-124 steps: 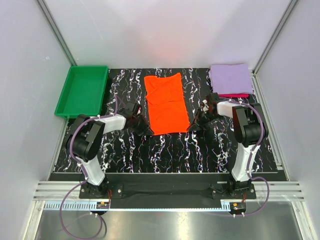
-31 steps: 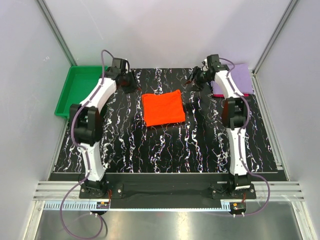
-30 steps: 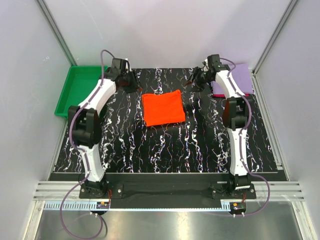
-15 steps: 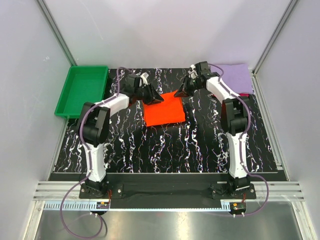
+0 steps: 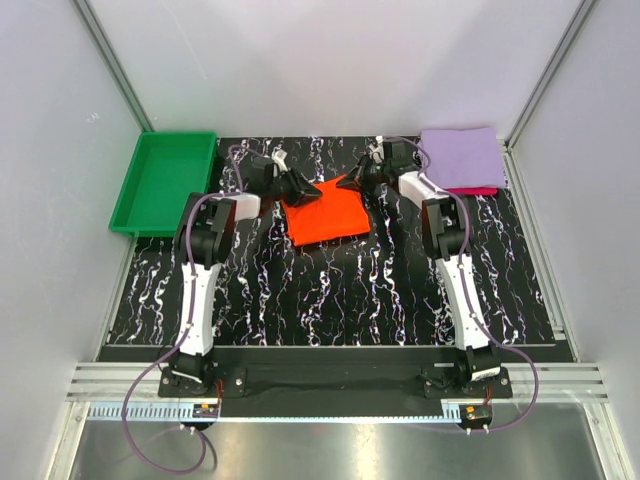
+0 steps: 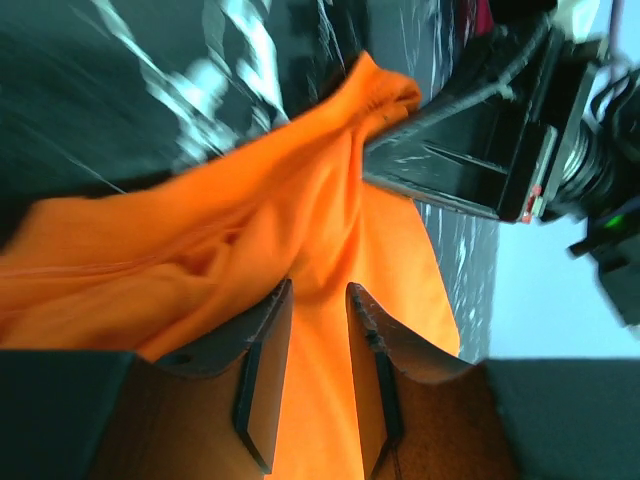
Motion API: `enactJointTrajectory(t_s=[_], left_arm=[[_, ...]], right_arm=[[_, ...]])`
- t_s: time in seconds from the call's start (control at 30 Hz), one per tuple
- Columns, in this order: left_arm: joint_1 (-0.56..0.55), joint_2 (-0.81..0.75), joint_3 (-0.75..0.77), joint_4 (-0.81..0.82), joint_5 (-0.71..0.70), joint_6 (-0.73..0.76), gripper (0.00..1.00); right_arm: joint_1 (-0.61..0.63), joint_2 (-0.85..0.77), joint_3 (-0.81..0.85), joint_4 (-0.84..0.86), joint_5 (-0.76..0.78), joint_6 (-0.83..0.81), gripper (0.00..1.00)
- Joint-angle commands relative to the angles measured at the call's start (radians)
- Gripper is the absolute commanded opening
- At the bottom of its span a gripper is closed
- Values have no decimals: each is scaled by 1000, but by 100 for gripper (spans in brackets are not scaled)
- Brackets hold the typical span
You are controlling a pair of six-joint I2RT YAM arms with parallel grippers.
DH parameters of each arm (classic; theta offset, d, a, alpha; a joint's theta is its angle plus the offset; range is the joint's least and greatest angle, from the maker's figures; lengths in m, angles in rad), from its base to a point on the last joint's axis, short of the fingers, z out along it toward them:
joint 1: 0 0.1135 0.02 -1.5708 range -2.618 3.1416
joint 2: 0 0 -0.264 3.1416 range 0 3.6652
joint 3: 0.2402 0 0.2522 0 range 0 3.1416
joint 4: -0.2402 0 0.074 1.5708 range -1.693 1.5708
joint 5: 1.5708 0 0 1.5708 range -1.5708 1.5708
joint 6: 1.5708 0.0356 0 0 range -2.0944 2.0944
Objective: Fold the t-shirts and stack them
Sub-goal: Fold the tshirt
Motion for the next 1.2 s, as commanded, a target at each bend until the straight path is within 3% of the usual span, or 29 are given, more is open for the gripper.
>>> enactJointTrajectory(t_s=[0.0, 0.1, 0.23, 0.5, 0.63, 0.73, 0.93, 1.07, 1.17], left_arm=[[54, 38, 54, 173, -12, -78, 35], [91, 90, 86, 246, -5, -152, 35], [138, 147, 129, 322, -12, -259, 35], [145, 123, 240, 223, 54, -235, 35], [145, -8, 155, 159, 61, -194, 35], [142, -115, 91, 85, 34, -140, 35], [80, -204, -65, 156, 60, -181, 34], [27, -204, -192, 267, 69, -250, 33], [3, -201, -295, 354, 52, -290, 32]], right_arm=[[-17, 51, 51, 173, 85, 92, 0], [-24, 67, 39, 251, 90, 164, 0], [-30, 106, 91, 196, 90, 212, 1], [-48, 97, 179, 74, 42, 227, 3], [-48, 25, 220, -74, 4, 160, 7], [-45, -86, 118, -89, -2, 121, 14], [-14, -225, -51, -126, -62, 51, 20], [21, -282, -169, -100, -111, 40, 17], [32, -310, -300, -10, -137, 52, 6]])
